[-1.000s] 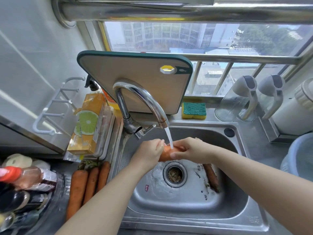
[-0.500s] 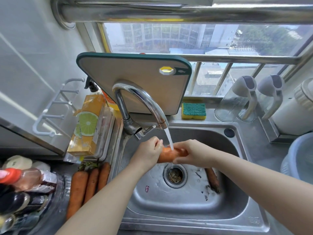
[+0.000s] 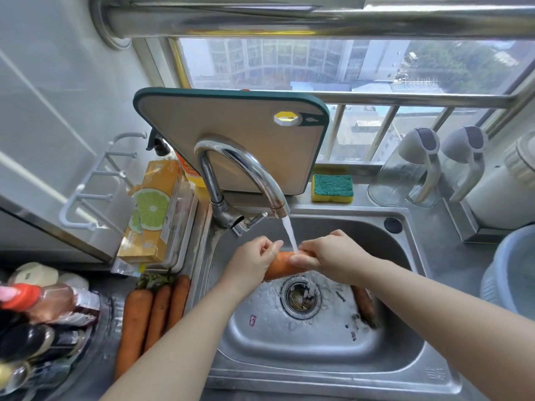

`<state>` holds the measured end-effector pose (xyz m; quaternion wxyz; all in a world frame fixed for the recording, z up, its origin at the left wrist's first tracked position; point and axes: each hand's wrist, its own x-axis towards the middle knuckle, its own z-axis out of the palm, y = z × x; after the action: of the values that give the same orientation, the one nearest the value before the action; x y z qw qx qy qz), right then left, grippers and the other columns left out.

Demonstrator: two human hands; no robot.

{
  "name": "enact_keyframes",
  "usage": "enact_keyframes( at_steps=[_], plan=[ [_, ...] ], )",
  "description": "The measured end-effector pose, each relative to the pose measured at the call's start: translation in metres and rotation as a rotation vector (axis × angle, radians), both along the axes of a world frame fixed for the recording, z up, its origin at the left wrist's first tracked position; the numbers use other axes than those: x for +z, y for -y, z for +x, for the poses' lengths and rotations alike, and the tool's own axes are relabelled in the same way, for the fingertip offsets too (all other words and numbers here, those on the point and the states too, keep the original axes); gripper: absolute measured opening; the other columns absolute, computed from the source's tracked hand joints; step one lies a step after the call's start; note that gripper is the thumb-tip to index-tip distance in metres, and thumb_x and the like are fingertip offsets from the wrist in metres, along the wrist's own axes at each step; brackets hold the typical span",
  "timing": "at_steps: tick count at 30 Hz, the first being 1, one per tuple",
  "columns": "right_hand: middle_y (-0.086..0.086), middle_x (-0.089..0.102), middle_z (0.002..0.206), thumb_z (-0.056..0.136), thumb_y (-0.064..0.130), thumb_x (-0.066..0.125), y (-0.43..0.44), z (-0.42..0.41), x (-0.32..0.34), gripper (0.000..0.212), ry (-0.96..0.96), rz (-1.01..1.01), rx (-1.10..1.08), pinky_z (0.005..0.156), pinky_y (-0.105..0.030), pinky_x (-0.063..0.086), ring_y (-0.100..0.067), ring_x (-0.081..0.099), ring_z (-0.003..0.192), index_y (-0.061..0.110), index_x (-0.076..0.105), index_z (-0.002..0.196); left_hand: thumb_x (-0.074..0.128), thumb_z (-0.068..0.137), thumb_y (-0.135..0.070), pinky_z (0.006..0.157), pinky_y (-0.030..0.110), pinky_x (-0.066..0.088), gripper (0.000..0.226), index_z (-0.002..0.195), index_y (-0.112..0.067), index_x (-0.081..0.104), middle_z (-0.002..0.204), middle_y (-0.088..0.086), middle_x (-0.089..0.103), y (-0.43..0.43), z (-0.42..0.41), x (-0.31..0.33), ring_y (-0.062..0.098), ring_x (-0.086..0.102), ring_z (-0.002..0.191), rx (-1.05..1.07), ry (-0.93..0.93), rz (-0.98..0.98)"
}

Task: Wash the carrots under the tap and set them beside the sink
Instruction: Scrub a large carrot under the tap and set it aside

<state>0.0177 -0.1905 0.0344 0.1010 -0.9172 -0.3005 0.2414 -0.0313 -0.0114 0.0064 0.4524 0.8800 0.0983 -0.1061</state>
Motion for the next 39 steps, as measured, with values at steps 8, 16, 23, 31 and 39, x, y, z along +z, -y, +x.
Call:
enact_keyframes(
  at_steps=[8, 16, 23, 31, 39],
  plan=[
    [0.019, 0.053, 0.061, 0.088, 0.043, 0.061, 0.005, 0.004, 0.01, 0.011, -0.353, 0.24, -0.122, 0.058, -0.012, 0.036, 0.003, 0.049, 0.058, 0.036, 0.063, 0.081, 0.05, 0.094, -0.04, 0.061, 0.028, 0.034, 0.035, 0.068, -0.016, 0.053, 0.066, -0.001, 0.056, -0.003, -0.003, 0.004, 0.013, 0.049, 0.065, -0.015, 0.058, 0.041],
    [0.021, 0.058, 0.061, 0.086, 0.032, 0.067, 0.012, 0.007, 0.017, 0.005, -0.415, 0.294, -0.128, 0.058, -0.011, 0.036, 0.009, 0.051, 0.054, 0.036, 0.067, 0.088, 0.049, 0.093, -0.041, 0.063, 0.03, 0.036, 0.038, 0.069, -0.012, 0.056, 0.065, -0.002, 0.053, -0.004, 0.003, 0.006, 0.015, 0.05, 0.065, 0.017, 0.032, 0.038],
    [0.018, 0.058, 0.064, 0.086, 0.038, 0.067, 0.012, 0.007, 0.007, 0.025, -0.427, 0.355, -0.178, 0.058, -0.01, 0.035, 0.007, 0.049, 0.055, 0.021, 0.071, 0.103, 0.05, 0.093, -0.04, 0.062, 0.028, 0.038, 0.036, 0.071, -0.012, 0.058, 0.067, -0.001, 0.057, -0.003, 0.002, 0.012, 0.014, 0.052, 0.066, 0.014, 0.079, 0.077],
    [0.013, 0.05, 0.056, 0.083, 0.047, 0.066, 0.007, 0.005, -0.002, 0.027, -0.311, 0.415, -0.204, 0.056, -0.019, 0.031, 0.0, 0.041, 0.052, 0.02, 0.068, 0.079, 0.051, 0.092, -0.042, 0.067, 0.033, 0.043, 0.032, 0.074, -0.017, 0.058, 0.068, -0.001, 0.061, -0.004, -0.005, 0.014, 0.016, 0.057, 0.069, 0.011, 0.184, 0.082],
    [0.01, 0.071, 0.1, 0.091, 0.03, 0.062, 0.019, 0.017, 0.006, 0.023, -0.7, 0.307, -0.207, 0.092, -0.024, 0.046, -0.003, 0.062, 0.088, 0.034, 0.068, 0.113, 0.04, 0.084, -0.059, 0.069, 0.037, 0.047, 0.042, 0.079, -0.022, 0.061, 0.07, -0.007, 0.062, -0.008, -0.014, 0.008, 0.01, 0.059, 0.07, -0.06, 0.301, 0.127]
  ],
)
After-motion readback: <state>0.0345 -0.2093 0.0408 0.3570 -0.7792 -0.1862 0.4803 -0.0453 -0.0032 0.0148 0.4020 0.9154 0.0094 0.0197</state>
